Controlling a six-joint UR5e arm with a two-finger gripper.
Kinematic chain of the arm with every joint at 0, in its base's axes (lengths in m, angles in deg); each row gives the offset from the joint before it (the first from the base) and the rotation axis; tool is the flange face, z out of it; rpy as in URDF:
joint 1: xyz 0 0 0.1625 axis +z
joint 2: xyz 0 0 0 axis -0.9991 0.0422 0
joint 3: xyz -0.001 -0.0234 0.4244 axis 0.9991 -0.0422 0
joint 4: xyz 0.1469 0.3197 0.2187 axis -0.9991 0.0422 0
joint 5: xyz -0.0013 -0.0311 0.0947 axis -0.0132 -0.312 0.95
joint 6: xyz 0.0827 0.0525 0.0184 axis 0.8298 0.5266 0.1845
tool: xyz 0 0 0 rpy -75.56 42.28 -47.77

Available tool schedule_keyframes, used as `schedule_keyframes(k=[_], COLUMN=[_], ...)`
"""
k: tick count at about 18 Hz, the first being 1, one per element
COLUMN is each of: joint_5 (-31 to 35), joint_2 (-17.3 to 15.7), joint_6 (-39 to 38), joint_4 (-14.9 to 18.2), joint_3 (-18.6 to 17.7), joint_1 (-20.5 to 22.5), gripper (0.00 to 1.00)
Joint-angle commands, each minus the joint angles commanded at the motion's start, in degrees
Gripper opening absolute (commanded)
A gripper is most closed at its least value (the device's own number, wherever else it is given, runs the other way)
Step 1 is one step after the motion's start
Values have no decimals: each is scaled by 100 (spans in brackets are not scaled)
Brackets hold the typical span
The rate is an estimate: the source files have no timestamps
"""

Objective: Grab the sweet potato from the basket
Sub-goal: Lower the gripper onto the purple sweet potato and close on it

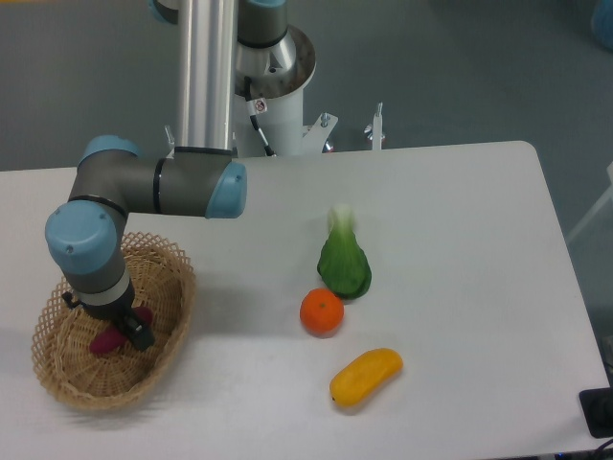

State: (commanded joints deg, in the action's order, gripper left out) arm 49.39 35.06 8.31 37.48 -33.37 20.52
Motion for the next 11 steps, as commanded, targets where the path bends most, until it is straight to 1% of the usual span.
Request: schedule_keyframes(k=[1, 3, 4, 5, 7, 10, 11], joint_5=[0, 0, 0, 0, 9, 123, 123], joint_2=[18, 18, 18, 18, 9, -43, -78], joint_6=[-9, -61, -149, -228, -281, -579, -615], joint_4=[-44, -53, -61, -62, -62, -53, -53], joint_3=[9, -9, -9, -9, -9, 9, 0], joint_1=[-9, -9, -17, -18, -18, -18, -18], gripper=[100, 82, 76, 66, 52, 34, 31])
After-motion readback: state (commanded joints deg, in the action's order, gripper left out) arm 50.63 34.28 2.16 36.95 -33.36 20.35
